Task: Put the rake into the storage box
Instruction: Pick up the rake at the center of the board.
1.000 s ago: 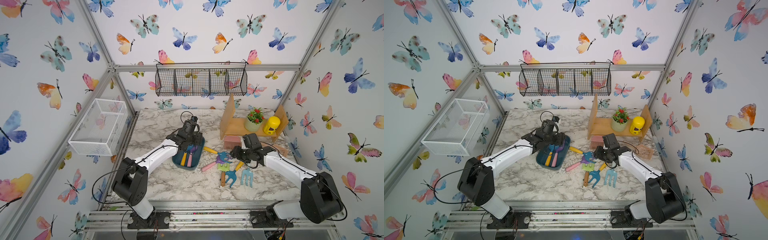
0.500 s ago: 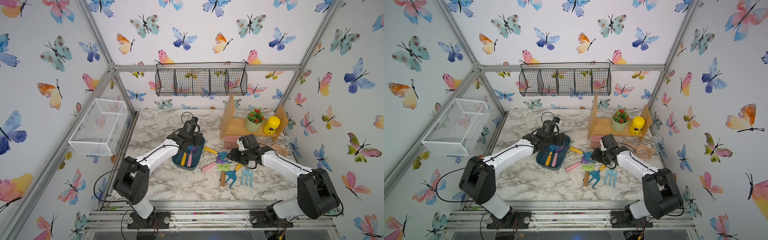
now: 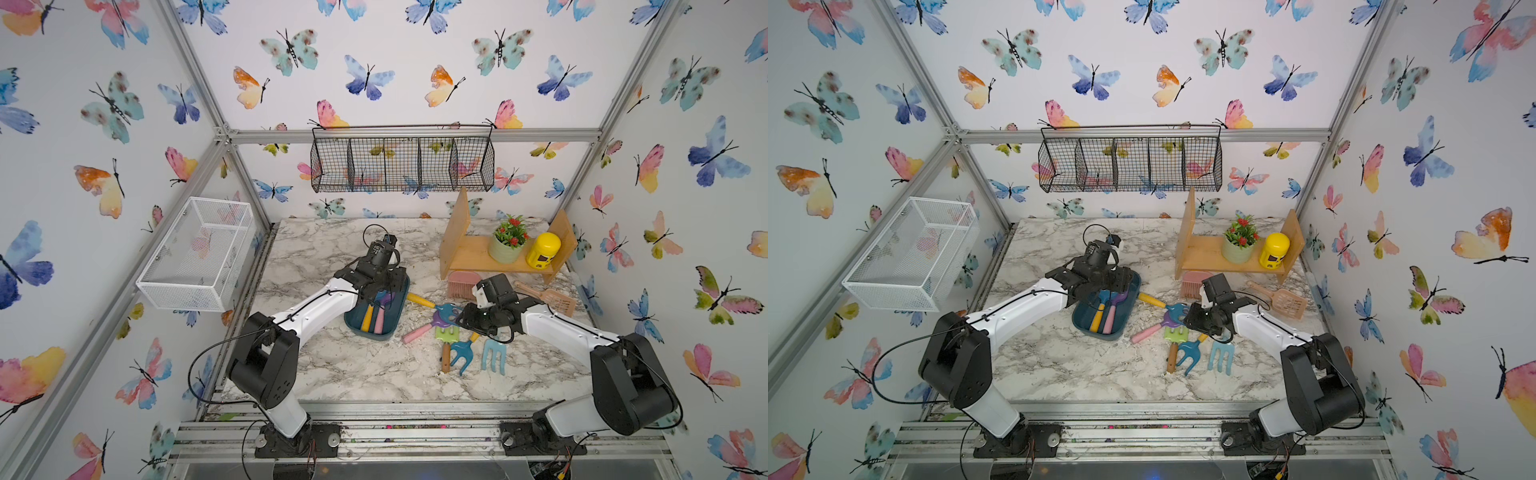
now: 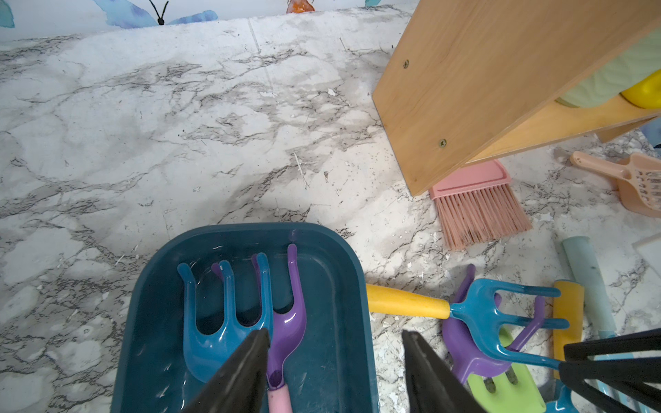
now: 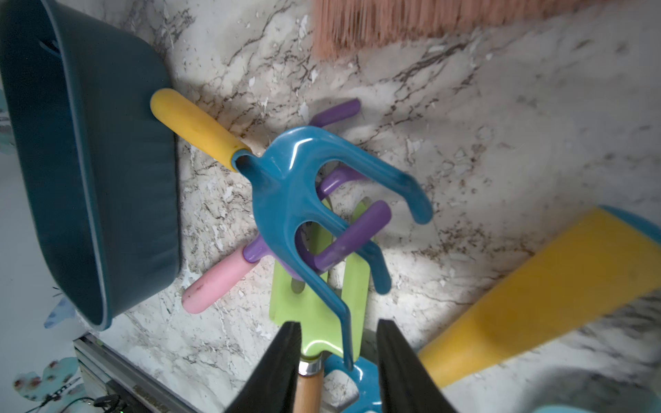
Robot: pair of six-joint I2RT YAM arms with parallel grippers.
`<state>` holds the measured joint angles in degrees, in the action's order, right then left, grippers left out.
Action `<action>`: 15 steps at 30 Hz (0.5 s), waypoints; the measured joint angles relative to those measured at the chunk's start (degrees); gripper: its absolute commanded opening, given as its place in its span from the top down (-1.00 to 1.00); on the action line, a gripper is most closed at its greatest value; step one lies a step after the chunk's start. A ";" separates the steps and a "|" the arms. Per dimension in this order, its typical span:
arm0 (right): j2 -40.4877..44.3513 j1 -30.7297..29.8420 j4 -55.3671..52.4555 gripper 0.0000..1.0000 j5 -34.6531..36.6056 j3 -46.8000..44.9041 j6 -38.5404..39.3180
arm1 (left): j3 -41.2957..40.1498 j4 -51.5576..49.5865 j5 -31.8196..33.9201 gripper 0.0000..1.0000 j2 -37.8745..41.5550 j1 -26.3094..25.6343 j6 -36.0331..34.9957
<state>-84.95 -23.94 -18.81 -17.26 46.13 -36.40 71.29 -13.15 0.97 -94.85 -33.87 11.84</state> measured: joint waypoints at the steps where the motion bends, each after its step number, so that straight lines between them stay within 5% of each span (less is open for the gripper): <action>1: -0.52 0.00 0.28 0.30 -0.31 -0.02 0.07 | 0.00 0.00 0.00 -0.26 0.00 0.00 0.00; 9: -3.21 0.00 2.27 0.40 -0.90 -0.22 0.09 | 0.00 0.00 -0.02 -0.26 0.00 0.00 0.00; 15: -4.92 0.00 3.91 0.76 -1.49 0.02 0.39 | 0.00 -0.02 -0.02 -0.25 -0.02 0.00 0.00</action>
<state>-89.86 -23.94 -14.90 -18.74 46.15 -36.01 71.29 -13.17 0.95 -94.87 -33.87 11.84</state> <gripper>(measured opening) 0.161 0.627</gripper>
